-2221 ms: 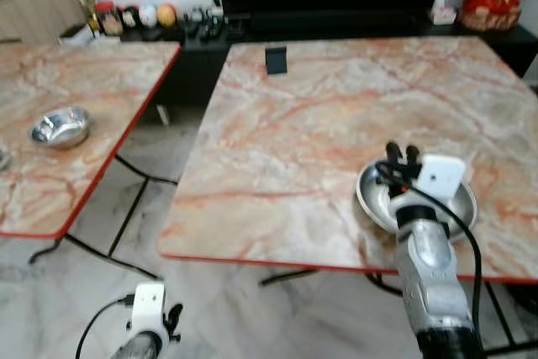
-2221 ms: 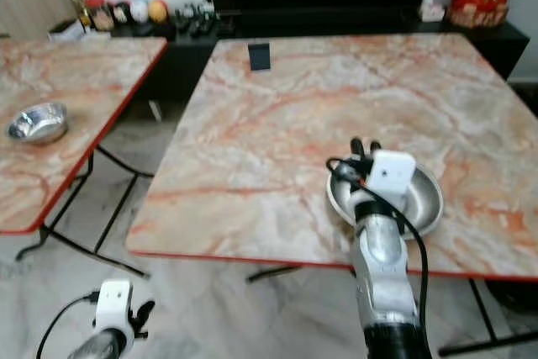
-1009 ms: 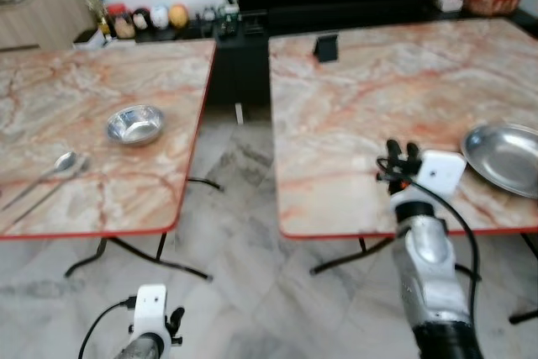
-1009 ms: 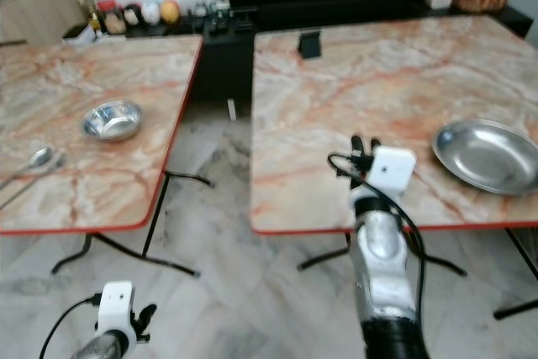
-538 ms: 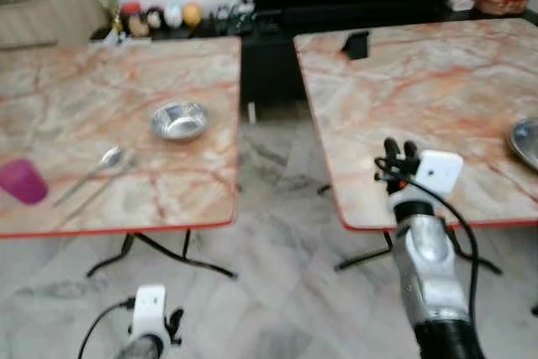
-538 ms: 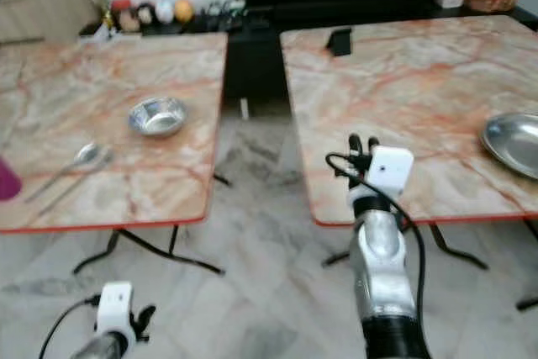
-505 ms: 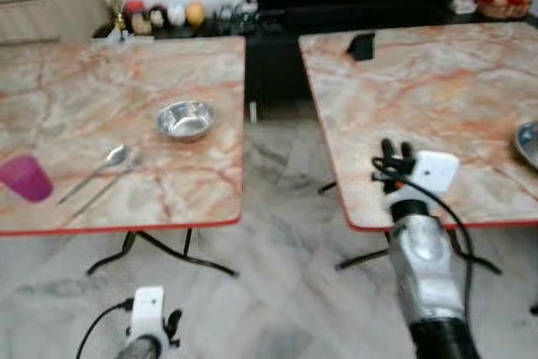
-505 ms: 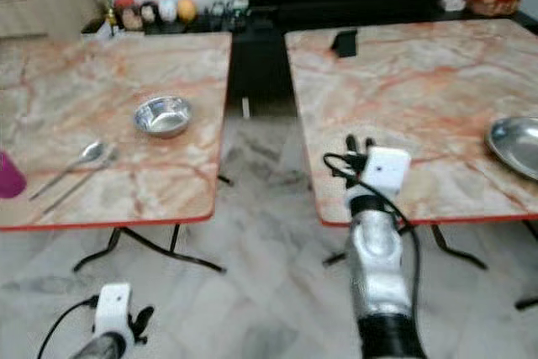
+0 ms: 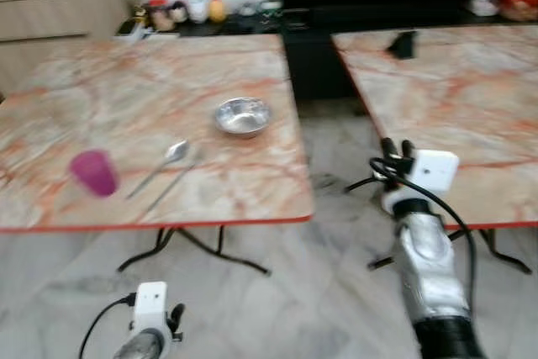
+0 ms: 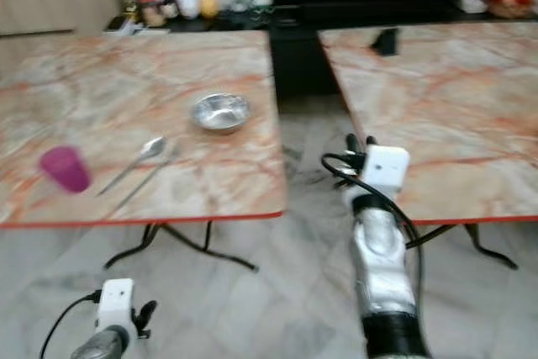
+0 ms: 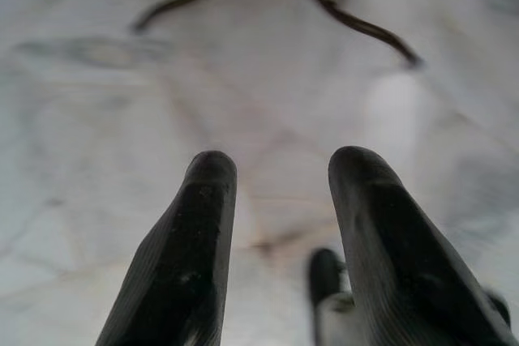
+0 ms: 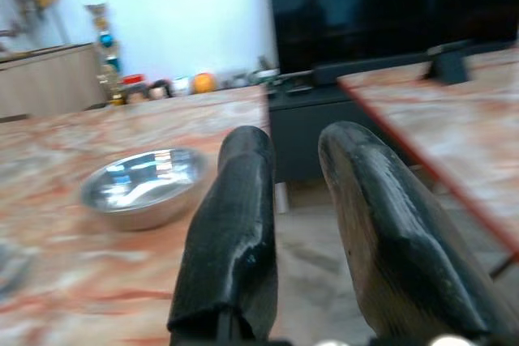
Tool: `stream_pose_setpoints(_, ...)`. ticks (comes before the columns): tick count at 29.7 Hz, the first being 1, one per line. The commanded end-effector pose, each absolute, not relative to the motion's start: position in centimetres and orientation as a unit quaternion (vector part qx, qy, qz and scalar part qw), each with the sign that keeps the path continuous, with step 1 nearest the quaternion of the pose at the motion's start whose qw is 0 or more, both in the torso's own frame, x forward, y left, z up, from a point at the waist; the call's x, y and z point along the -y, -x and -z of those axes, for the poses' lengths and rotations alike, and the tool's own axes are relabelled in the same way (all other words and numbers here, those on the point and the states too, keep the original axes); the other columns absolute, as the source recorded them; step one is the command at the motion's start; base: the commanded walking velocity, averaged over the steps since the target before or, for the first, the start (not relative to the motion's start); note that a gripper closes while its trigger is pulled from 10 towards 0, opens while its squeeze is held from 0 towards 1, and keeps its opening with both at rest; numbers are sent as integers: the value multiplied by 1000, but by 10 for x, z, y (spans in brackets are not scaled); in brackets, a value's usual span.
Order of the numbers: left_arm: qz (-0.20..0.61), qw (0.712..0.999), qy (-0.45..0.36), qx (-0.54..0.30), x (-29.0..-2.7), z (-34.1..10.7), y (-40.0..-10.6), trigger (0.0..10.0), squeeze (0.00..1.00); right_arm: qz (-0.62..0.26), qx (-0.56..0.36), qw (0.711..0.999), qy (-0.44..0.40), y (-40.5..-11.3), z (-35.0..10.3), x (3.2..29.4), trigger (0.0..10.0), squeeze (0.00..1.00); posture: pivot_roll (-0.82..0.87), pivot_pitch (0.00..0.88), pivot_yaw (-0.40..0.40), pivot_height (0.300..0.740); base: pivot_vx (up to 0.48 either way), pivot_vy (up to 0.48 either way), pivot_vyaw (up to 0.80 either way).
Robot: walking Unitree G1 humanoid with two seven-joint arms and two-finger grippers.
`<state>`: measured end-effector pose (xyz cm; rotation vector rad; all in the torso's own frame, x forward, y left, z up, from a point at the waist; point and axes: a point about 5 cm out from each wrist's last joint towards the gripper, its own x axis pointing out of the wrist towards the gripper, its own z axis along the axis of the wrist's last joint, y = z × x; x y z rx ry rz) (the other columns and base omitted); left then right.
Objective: Setting the table
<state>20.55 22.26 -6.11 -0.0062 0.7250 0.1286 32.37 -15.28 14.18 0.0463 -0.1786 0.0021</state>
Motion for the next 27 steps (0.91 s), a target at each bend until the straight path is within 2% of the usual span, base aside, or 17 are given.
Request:
stream_pose_setpoints(1,-58,931,7,-361,-218,63,-205,10000,0,16,87,996,-19,-323,-140,165,10000,0,-115,0,70,740,0,409,0)
stream_pose_setpoints(27,-71,931,25,-358,-215,64,-204,10000,0,5,97,995,-11,-330,-152,169,10000,0,-127,0,41,740,0,16,0)
